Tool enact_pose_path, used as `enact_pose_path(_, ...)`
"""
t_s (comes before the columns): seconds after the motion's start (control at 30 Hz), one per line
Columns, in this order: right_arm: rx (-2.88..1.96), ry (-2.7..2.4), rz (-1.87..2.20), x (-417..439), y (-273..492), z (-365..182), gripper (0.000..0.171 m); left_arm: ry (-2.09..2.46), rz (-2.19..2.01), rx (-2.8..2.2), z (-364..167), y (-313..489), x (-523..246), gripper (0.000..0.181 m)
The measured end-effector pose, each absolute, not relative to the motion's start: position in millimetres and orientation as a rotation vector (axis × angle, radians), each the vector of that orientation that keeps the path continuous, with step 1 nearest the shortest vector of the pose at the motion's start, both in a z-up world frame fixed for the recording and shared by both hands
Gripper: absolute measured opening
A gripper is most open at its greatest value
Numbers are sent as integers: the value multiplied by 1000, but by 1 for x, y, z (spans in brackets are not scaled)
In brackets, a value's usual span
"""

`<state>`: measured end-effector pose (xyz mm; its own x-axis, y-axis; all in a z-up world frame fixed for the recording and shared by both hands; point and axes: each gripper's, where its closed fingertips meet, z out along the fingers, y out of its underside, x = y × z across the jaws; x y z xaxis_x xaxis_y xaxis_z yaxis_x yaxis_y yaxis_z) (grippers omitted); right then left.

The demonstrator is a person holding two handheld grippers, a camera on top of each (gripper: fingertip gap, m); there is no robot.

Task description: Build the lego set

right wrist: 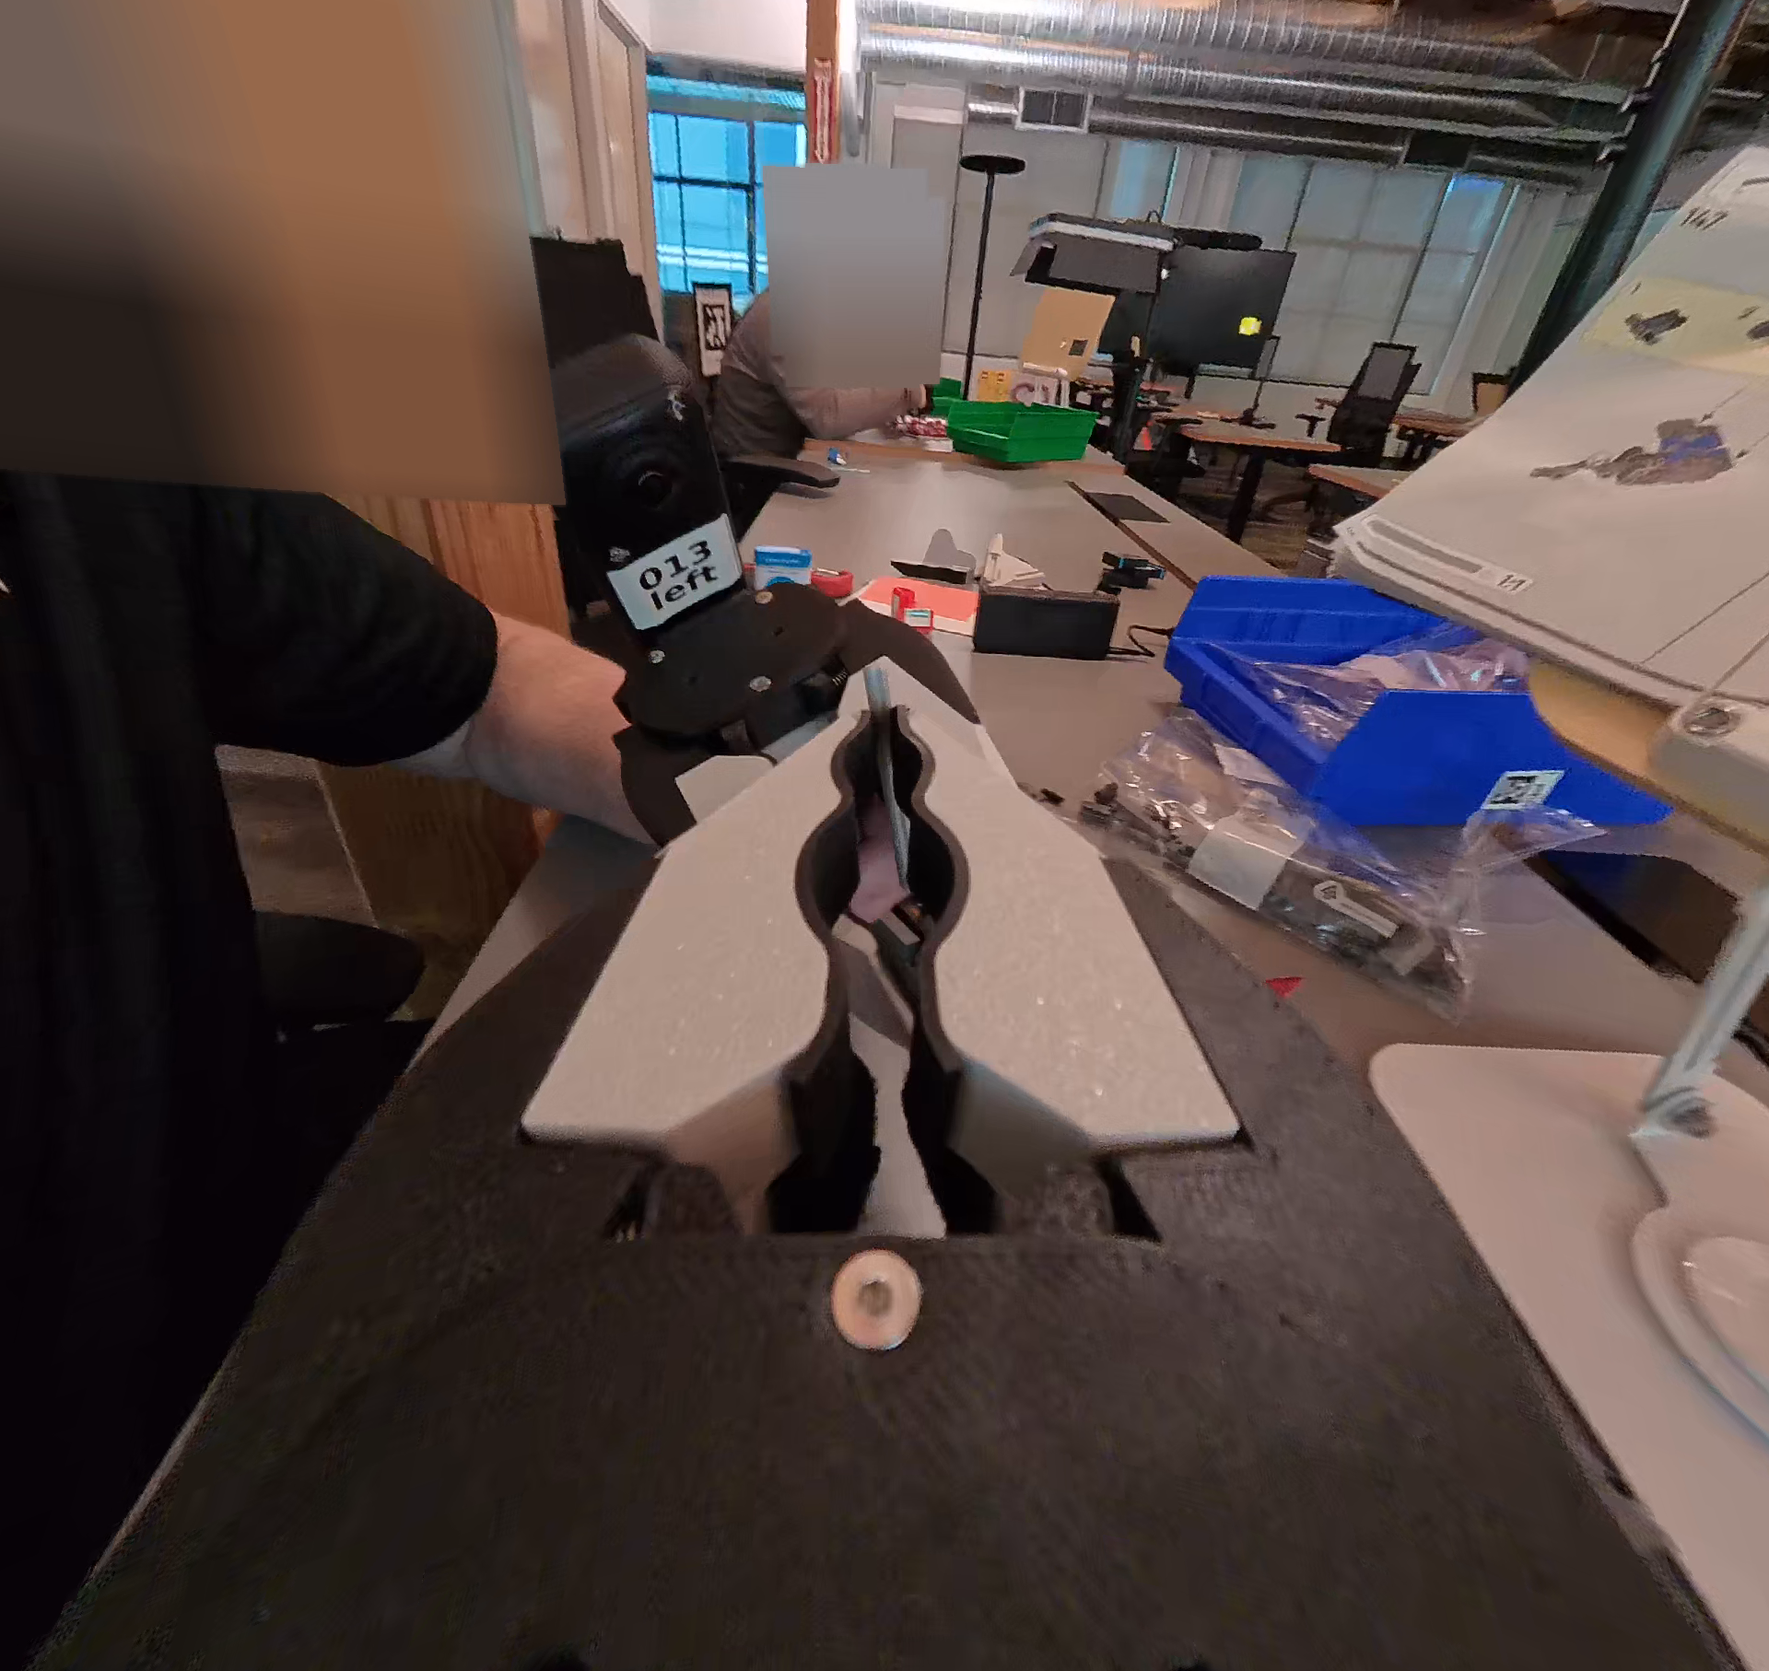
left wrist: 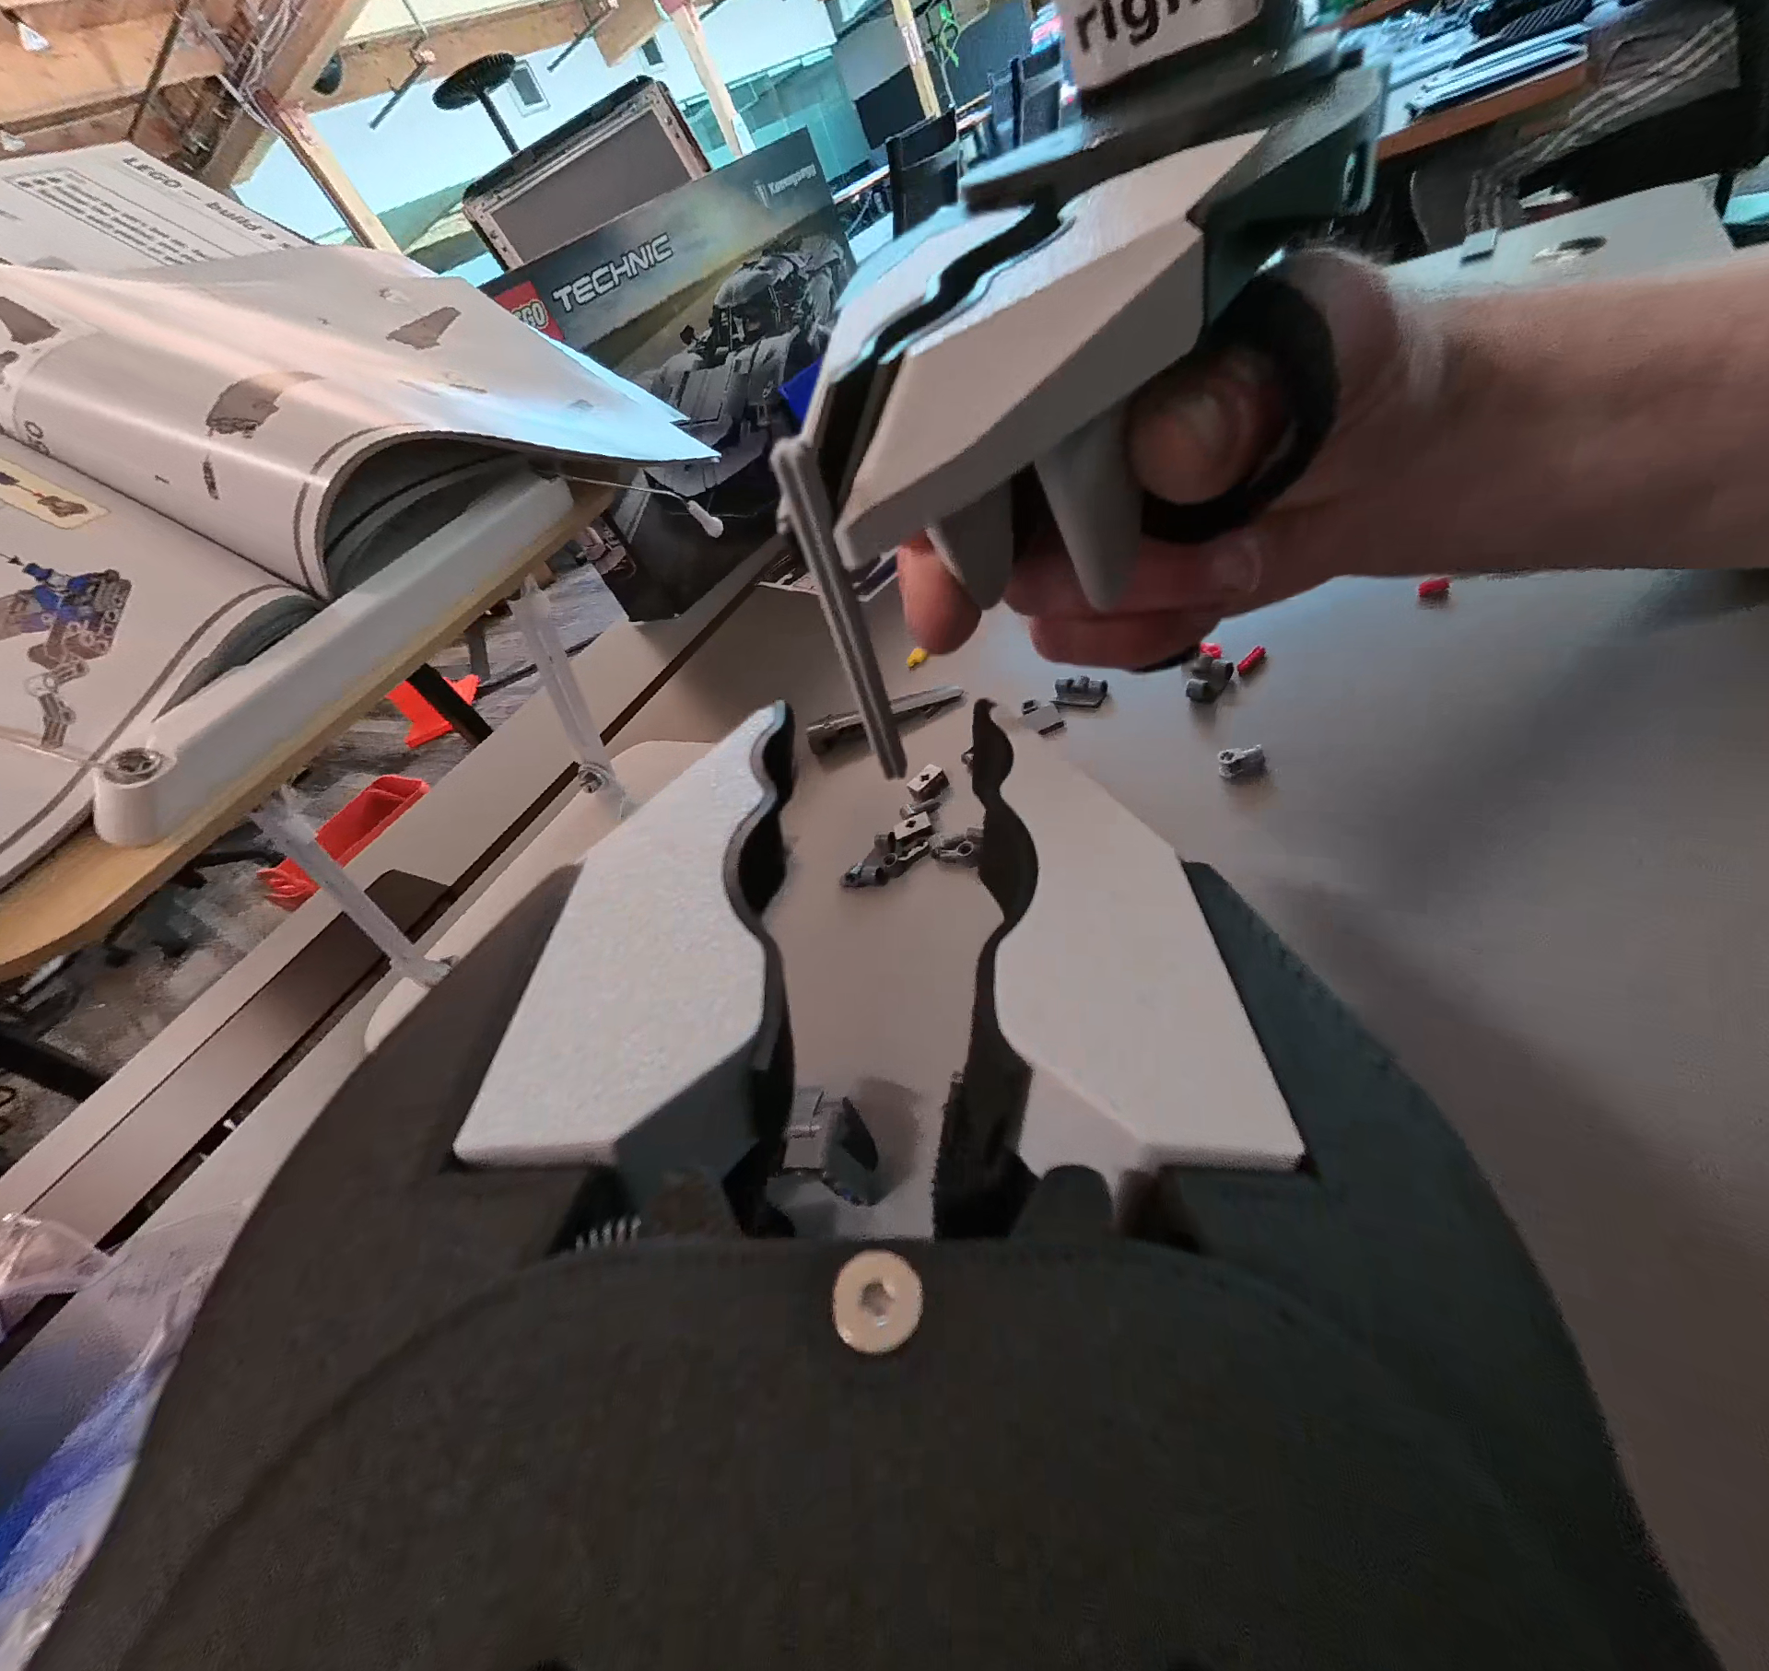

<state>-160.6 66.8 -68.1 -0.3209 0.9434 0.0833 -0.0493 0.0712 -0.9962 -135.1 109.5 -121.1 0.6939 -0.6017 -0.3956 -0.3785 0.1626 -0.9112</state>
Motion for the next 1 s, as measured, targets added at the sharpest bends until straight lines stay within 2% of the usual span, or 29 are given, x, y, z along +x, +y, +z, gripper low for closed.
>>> enact_pose_path(0.2,-949,-1432,1461,-162,62,-76,0,859,-193,-1461,-126,112,-136,0)
enact_pose_path(1.0,-977,-1364,1523,-153,78,-75,0,860,-225,-1472,-126,113,-138,0)
